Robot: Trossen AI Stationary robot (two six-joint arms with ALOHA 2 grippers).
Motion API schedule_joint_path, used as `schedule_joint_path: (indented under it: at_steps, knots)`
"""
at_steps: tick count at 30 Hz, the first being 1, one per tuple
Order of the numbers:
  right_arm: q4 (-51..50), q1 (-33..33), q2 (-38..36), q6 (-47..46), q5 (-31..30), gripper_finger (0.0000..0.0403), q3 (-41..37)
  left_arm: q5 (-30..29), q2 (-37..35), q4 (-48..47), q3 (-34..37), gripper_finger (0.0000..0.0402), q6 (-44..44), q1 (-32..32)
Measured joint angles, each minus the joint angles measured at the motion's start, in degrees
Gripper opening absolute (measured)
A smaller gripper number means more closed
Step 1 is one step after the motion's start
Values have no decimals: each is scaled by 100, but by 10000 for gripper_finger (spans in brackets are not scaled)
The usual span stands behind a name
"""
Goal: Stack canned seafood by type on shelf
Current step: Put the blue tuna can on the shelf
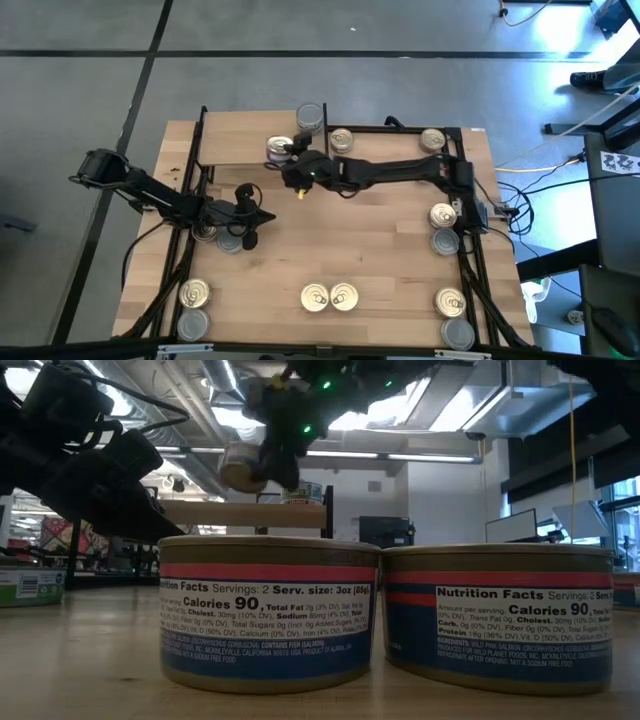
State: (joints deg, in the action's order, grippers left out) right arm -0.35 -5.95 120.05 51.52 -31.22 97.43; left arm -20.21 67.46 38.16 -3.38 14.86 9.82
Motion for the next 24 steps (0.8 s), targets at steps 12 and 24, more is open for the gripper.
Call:
schedule_joint_path:
  at_steps: [12, 24]
  knots:
    - [-120, -205, 319, 36, 116, 200, 207, 0, 0, -23, 0, 8, -25, 1]
    - [-217, -195, 287, -56, 217, 328, 207, 0, 0, -19, 0, 8, -24, 1]
